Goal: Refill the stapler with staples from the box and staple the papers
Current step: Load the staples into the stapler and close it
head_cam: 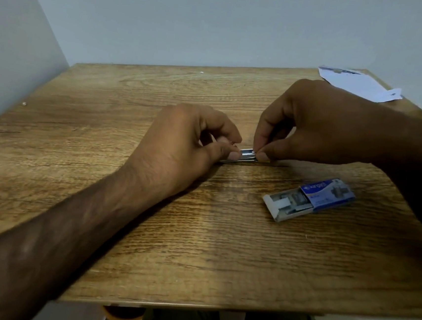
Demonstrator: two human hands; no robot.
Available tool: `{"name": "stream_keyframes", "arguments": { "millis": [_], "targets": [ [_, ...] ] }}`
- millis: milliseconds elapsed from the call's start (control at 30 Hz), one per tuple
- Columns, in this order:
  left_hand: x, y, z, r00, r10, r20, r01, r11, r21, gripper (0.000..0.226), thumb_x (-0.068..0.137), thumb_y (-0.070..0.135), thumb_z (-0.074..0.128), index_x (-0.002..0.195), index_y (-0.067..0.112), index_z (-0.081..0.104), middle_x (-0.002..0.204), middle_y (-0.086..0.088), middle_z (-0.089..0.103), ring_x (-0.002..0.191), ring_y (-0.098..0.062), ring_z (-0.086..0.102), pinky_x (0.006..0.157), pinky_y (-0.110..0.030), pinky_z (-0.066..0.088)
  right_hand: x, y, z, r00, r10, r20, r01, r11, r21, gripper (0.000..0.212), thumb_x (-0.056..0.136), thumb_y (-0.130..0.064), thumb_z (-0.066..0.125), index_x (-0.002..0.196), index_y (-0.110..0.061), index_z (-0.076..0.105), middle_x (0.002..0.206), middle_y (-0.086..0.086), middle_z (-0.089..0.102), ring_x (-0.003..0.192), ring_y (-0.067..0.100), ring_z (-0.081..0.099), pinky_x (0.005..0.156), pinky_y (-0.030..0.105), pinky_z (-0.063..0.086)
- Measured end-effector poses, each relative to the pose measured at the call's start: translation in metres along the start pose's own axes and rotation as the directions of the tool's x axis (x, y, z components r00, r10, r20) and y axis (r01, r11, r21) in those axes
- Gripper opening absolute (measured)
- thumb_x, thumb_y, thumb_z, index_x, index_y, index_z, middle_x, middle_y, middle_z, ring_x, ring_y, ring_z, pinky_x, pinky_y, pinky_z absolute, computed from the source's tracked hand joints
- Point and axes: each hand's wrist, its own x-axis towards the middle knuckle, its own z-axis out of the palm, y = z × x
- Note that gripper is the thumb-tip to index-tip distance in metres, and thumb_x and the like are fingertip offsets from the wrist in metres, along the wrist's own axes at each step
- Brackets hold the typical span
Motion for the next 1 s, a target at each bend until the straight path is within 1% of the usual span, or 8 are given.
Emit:
{"name": "stream_keyframes", "arguments": {
  "millis": [67, 300, 567, 700, 833, 867, 933, 1000],
  "targets": [
    [0.001, -0.001, 0.0, 0.999, 0.034, 0.015, -0.034, 0.999, 0.024, 0.014, 0.076, 0.027, 0.086, 0.089, 0.026, 0.081, 0.081, 0.01, 0.074, 0.076, -0.009, 0.069, 0.067, -0.027, 0.054, -0.001, 0.0, 0.0, 1.0, -0.002, -0.004, 0.002, 1.0, 0.002, 0.006, 0.075, -0.025, 0.084, 0.076, -0.03, 0.08, 0.071, -0.017, 0.076, 0.073, -0.007, 0.069, 0.074, 0.02, 0.054],
    [0.002, -0.002, 0.0, 0.988, 0.139, 0.071, -0.146, 0.983, 0.109, 0.014, 0.081, 0.028, 0.081, 0.094, 0.026, 0.082, 0.087, 0.011, 0.071, 0.081, -0.005, 0.066, 0.068, -0.018, 0.049, 0.0, 0.001, 0.0, 1.0, -0.019, -0.002, 0.019, 1.0, 0.001, 0.007, 0.077, -0.022, 0.082, 0.076, -0.029, 0.08, 0.069, -0.016, 0.076, 0.071, -0.006, 0.069, 0.07, 0.017, 0.054],
    [-0.001, 0.001, -0.004, 0.982, 0.157, 0.106, -0.174, 0.969, 0.176, 0.015, 0.084, 0.036, 0.077, 0.098, 0.031, 0.08, 0.091, 0.013, 0.068, 0.081, -0.003, 0.064, 0.068, -0.026, 0.052, 0.0, 0.004, 0.0, 1.0, -0.025, 0.004, 0.025, 0.999, 0.022, 0.009, 0.078, -0.019, 0.081, 0.076, -0.028, 0.08, 0.07, -0.016, 0.076, 0.071, -0.005, 0.07, 0.069, 0.017, 0.054],
    [-0.001, -0.007, -0.022, 0.98, 0.092, 0.178, -0.143, 0.944, 0.298, 0.035, 0.077, 0.052, 0.075, 0.108, 0.035, 0.074, 0.092, 0.016, 0.067, 0.082, 0.001, 0.063, 0.066, -0.018, 0.044, 0.0, 0.007, 0.002, 1.0, -0.028, 0.002, 0.028, 0.999, 0.038, 0.007, 0.077, -0.021, 0.081, 0.078, -0.028, 0.079, 0.073, -0.015, 0.077, 0.074, -0.003, 0.07, 0.072, 0.019, 0.054],
    [-0.001, -0.029, -0.059, 0.961, -0.034, 0.276, -0.06, 0.945, 0.323, 0.039, 0.069, 0.069, 0.071, 0.096, 0.041, 0.074, 0.094, 0.018, 0.066, 0.082, 0.001, 0.065, 0.067, -0.023, 0.049, 0.002, 0.01, 0.002, 1.0, -0.003, 0.025, 0.001, 0.995, 0.102, 0.013, 0.077, -0.025, 0.082, 0.088, -0.03, 0.077, 0.079, -0.012, 0.077, 0.075, -0.002, 0.07, 0.071, 0.019, 0.054],
    [-0.002, -0.034, -0.067, 0.96, -0.062, 0.272, -0.026, 0.95, 0.311, 0.034, 0.07, 0.065, 0.076, 0.093, 0.04, 0.074, 0.094, 0.019, 0.066, 0.081, 0.001, 0.065, 0.065, -0.02, 0.05, 0.003, 0.01, 0.002, 0.999, 0.007, 0.037, -0.01, 0.996, 0.087, 0.014, 0.077, -0.029, 0.081, 0.09, -0.031, 0.077, 0.079, -0.014, 0.076, 0.076, -0.004, 0.069, 0.07, 0.018, 0.052],
    [-0.004, -0.042, -0.076, 0.968, -0.082, 0.236, 0.016, 0.963, 0.268, 0.017, 0.072, 0.044, 0.084, 0.084, 0.036, 0.075, 0.091, 0.021, 0.069, 0.072, 0.0, 0.066, 0.059, -0.013, 0.049, 0.004, 0.01, 0.002, 0.998, 0.025, 0.065, -0.027, 0.999, 0.027, 0.015, 0.077, -0.039, 0.079, 0.091, -0.034, 0.077, 0.08, -0.023, 0.073, 0.076, -0.009, 0.065, 0.065, 0.016, 0.046],
    [-0.007, -0.046, -0.077, 0.977, -0.057, 0.207, 0.005, 0.97, 0.244, 0.012, 0.074, 0.032, 0.085, 0.082, 0.034, 0.076, 0.089, 0.019, 0.071, 0.068, -0.002, 0.066, 0.056, -0.01, 0.046, 0.004, 0.01, 0.003, 0.997, 0.026, 0.075, -0.025, 1.0, -0.013, 0.018, 0.074, -0.046, 0.079, 0.089, -0.036, 0.077, 0.081, -0.031, 0.069, 0.077, -0.009, 0.063, 0.063, 0.017, 0.044]
  ]
}}
